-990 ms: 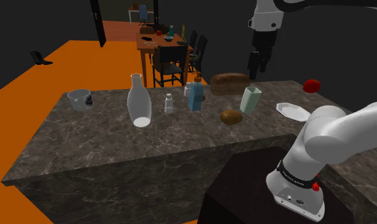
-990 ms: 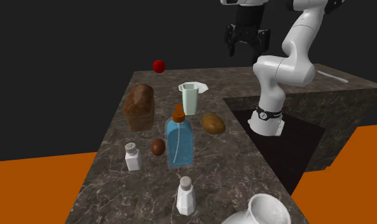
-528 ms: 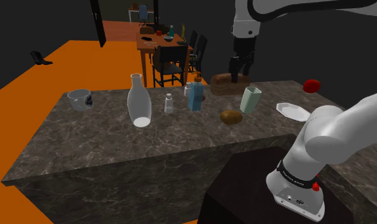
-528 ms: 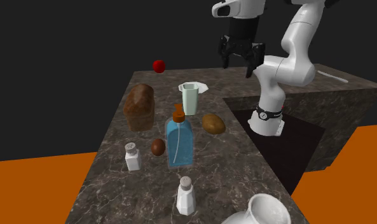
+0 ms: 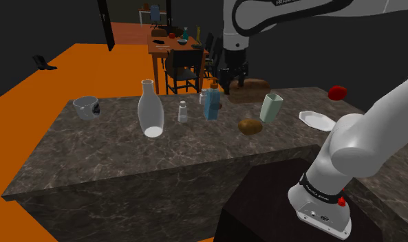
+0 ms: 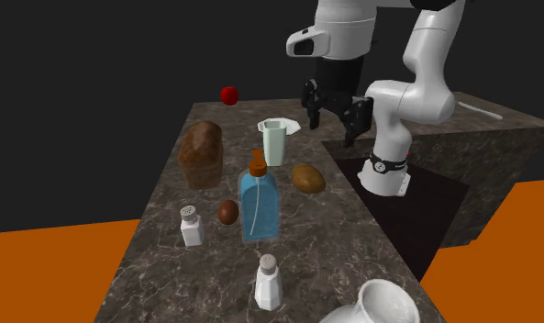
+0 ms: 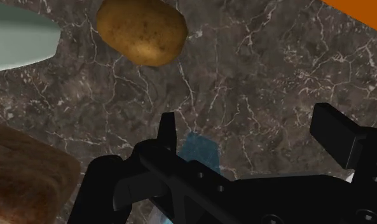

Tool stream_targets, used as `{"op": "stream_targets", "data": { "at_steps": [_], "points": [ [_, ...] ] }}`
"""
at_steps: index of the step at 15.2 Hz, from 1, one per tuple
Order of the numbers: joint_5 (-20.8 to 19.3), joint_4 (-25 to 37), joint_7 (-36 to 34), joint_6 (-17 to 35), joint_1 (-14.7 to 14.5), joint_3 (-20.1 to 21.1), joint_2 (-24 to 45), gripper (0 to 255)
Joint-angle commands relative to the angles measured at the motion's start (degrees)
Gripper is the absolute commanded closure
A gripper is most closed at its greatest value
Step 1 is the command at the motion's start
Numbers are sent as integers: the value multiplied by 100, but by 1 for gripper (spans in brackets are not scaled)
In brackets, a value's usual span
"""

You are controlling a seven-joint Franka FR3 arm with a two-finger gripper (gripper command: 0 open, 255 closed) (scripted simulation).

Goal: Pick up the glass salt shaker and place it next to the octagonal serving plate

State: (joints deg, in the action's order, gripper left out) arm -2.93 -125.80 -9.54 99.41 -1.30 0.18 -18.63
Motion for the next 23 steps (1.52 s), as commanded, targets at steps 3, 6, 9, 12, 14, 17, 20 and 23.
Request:
{"op": "stream_targets", "data": {
  "at_steps": [3,6,9,12,14,17,20,23],
  "points": [
    [44,563,-246,336,-41,91,888,0],
    [56,1050,-422,502,-76,147,1535,0],
    [55,1609,-588,607,-114,188,2193,0],
    [44,2249,-743,646,-156,216,2864,0],
    [34,2727,-839,633,-187,227,3323,0],
    [20,3536,-970,549,-240,230,4040,0],
    [13,3893,-1027,554,-266,226,4398,0],
    [10,3693,-1031,776,-261,223,4420,0]
  ]
}}
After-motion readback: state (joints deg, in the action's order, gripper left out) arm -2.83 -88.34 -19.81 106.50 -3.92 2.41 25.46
